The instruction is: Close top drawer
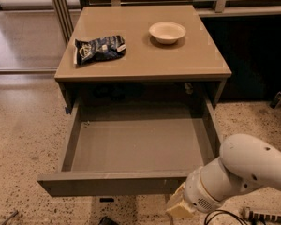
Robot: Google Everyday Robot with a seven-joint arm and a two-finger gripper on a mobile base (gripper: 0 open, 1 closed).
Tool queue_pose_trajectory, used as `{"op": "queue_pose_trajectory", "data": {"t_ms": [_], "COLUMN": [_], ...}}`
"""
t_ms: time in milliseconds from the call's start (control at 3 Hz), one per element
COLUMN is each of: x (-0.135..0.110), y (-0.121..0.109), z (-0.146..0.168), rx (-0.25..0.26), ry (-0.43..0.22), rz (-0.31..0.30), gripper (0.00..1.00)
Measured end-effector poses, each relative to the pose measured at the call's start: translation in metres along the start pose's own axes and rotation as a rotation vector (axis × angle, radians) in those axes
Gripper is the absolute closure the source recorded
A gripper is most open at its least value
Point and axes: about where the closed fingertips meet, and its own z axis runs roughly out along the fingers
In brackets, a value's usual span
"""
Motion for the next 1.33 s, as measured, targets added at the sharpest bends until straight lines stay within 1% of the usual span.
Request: {"op": "queue_pose_trajectory", "data": {"t_ms": [667, 1000, 1333], "x": [-0.001, -0.01, -0.023], "y": [0.0, -0.012, -0.033], "z": [-0.003, 0.001, -0.002], "rx": [0.004, 0.065, 0.191], "ry": [0.006, -0.006, -0.022], "rz": [-0.001, -0.019, -0.04], "gripper": [1.0, 1.0, 1.0]}}
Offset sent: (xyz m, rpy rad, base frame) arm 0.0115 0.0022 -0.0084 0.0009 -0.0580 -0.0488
